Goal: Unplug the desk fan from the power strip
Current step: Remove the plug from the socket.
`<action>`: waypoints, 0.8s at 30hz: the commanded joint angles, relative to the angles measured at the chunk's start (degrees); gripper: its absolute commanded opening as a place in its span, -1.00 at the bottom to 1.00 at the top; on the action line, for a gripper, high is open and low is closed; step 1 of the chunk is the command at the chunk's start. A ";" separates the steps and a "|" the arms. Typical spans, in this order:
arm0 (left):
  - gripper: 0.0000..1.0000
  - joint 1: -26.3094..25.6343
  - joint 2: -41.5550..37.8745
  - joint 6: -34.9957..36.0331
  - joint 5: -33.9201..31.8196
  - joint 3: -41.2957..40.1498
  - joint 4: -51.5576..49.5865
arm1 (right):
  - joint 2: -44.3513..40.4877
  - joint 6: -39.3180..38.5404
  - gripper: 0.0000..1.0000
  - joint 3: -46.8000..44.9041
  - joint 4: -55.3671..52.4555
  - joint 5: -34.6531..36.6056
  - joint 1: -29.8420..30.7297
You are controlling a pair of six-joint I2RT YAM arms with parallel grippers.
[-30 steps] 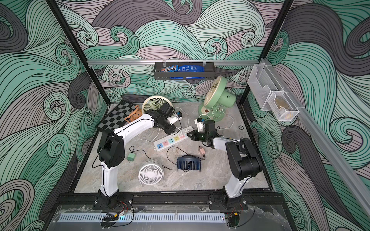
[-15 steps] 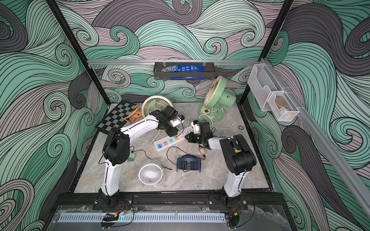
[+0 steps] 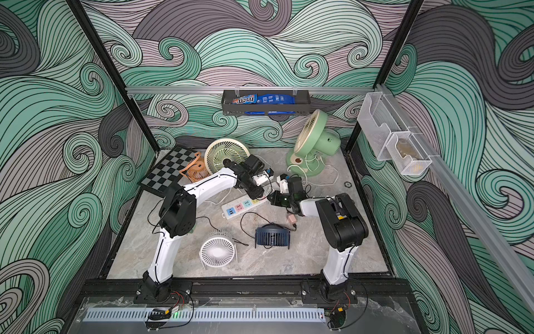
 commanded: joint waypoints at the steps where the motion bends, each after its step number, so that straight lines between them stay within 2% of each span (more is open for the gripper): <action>1: -0.09 -0.71 1.77 -1.21 0.31 3.56 -1.53 | 0.85 0.70 -1.00 -0.79 0.48 1.46 0.20; 6: -0.21 -1.03 3.21 -1.75 -0.77 4.95 -1.87 | 0.86 0.92 -1.00 -1.02 0.68 1.11 0.18; 13: -0.72 -1.14 4.08 -2.63 -2.26 5.41 -2.22 | 0.97 1.24 -1.00 -1.41 1.16 0.85 0.16; 16: -0.87 -1.18 3.79 -2.77 -2.30 5.03 -2.01 | 0.98 1.35 -1.00 -1.41 1.13 0.84 0.17; 20: -1.00 -1.81 2.76 -2.40 -3.95 3.36 -0.75 | 1.15 1.62 -1.00 -1.32 0.78 1.10 0.21; 24: -1.00 -2.99 0.95 -1.52 -7.75 -0.37 2.63 | 1.49 1.97 -1.00 -1.42 0.53 1.32 0.38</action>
